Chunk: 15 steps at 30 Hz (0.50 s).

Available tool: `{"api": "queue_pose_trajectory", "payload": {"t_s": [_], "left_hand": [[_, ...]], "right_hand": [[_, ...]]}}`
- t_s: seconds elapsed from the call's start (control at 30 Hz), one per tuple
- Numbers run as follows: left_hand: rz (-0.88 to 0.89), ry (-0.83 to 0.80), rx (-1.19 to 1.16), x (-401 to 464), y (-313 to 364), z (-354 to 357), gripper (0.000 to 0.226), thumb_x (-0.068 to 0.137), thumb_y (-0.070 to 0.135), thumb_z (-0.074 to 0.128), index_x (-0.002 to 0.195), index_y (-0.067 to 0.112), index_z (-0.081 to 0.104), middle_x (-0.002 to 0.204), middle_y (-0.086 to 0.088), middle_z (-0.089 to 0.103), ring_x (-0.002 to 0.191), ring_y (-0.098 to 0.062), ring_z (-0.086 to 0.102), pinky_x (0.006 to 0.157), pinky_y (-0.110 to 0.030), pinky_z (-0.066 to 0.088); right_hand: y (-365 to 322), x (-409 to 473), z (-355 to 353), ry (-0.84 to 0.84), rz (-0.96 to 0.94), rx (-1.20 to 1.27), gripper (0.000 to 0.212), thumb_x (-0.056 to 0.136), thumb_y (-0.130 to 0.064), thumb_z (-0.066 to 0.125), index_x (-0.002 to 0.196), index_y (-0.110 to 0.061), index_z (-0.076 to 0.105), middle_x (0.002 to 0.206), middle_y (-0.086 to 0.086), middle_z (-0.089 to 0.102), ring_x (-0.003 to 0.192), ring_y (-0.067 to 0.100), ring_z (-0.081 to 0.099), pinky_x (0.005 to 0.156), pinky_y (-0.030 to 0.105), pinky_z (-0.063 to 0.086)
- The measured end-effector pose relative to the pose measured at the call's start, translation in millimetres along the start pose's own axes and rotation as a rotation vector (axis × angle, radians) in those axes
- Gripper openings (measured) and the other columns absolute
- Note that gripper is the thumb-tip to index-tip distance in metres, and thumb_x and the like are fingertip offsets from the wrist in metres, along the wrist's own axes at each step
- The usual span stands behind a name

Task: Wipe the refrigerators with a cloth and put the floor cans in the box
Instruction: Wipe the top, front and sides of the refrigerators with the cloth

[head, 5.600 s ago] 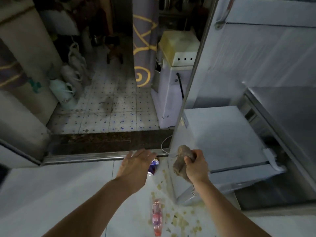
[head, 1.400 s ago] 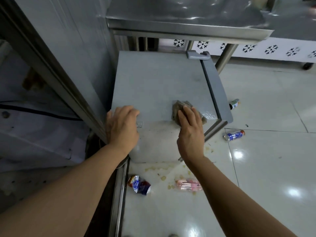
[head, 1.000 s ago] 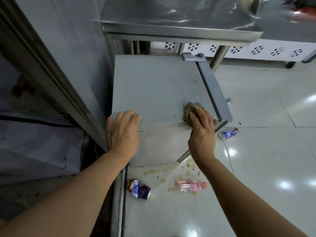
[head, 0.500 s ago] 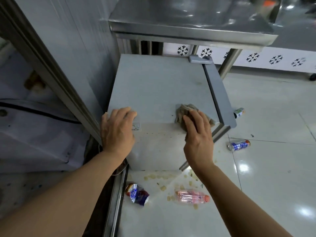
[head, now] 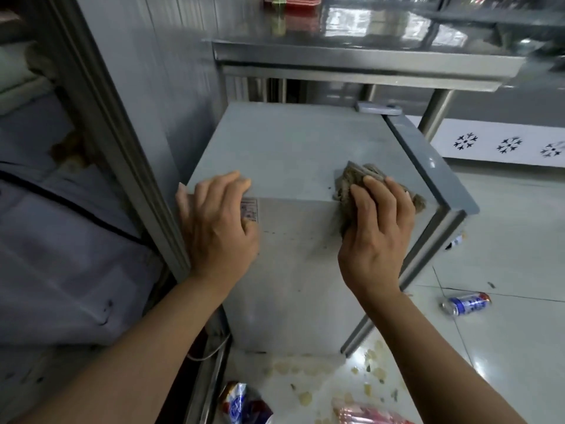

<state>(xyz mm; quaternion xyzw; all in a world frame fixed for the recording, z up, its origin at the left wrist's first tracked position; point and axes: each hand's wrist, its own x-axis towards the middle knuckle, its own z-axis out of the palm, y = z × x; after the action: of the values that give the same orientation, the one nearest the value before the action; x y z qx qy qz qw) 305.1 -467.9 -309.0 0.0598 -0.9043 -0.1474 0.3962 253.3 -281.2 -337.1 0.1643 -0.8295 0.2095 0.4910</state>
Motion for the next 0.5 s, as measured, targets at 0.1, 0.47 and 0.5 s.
{"api": "queue_pose_trajectory", "payload": {"t_s": [0.1,0.47,0.5], "left_hand": [[0.032,0.067,0.006,-4.3,-3.9,10.4,0.049,0.062,0.003,0.064,0.11,0.014,0.062,0.118,-0.003,0.062,0.113,-0.027,0.051,0.108,-0.061,0.021],[0.215,0.178,-0.004,-15.1,-32.6,22.0,0.052,0.074,0.015,0.064,0.125,0.015,0.054,0.13,-0.004,0.055,0.126,-0.026,0.043,0.107,-0.062,0.02],[0.218,0.199,-0.001,-18.4,-35.6,21.9,0.055,0.072,0.014,0.065,0.126,0.015,0.054,0.131,-0.005,0.054,0.126,-0.028,0.043,0.105,-0.062,0.024]], "right_hand": [[4.5,-5.8,7.8,0.069,-0.048,0.027,0.033,0.085,0.001,0.058,0.118,0.001,0.062,0.126,0.02,0.056,0.124,0.037,0.041,0.108,0.046,0.032],[20.5,-74.3,40.6,0.166,-0.278,0.052,0.044,0.098,-0.002,0.027,0.141,-0.004,0.037,0.152,0.011,0.023,0.144,0.036,0.014,0.117,0.047,0.019],[19.7,-88.6,46.3,0.121,-0.304,0.058,0.049,0.094,0.002,0.028,0.142,-0.006,0.035,0.153,0.008,0.021,0.144,0.035,0.014,0.118,0.043,0.016]]}}
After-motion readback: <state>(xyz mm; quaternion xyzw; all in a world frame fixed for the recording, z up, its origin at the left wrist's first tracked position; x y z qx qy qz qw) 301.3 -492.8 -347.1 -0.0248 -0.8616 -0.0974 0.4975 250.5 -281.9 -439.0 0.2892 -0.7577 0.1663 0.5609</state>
